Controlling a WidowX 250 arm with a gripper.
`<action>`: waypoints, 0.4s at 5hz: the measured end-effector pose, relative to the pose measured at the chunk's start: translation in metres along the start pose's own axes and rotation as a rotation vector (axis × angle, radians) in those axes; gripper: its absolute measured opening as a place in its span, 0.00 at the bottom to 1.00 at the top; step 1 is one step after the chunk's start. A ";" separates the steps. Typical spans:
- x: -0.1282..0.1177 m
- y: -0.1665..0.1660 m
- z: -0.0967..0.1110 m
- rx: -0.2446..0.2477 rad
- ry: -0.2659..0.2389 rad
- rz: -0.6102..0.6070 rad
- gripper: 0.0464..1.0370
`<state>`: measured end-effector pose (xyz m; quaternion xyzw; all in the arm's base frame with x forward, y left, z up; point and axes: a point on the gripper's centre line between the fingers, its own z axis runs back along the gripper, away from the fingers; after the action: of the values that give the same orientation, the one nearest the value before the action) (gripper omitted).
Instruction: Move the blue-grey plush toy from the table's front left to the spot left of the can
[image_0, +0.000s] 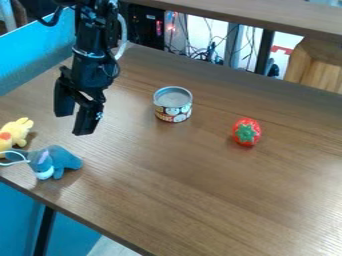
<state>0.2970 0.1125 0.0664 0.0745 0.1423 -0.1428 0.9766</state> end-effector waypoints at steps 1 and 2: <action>0.000 -0.004 -0.011 -0.022 0.027 -0.008 0.97; -0.005 -0.014 -0.024 -0.082 0.031 -0.045 0.97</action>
<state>0.2815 0.1046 0.0436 0.0334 0.1649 -0.1577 0.9730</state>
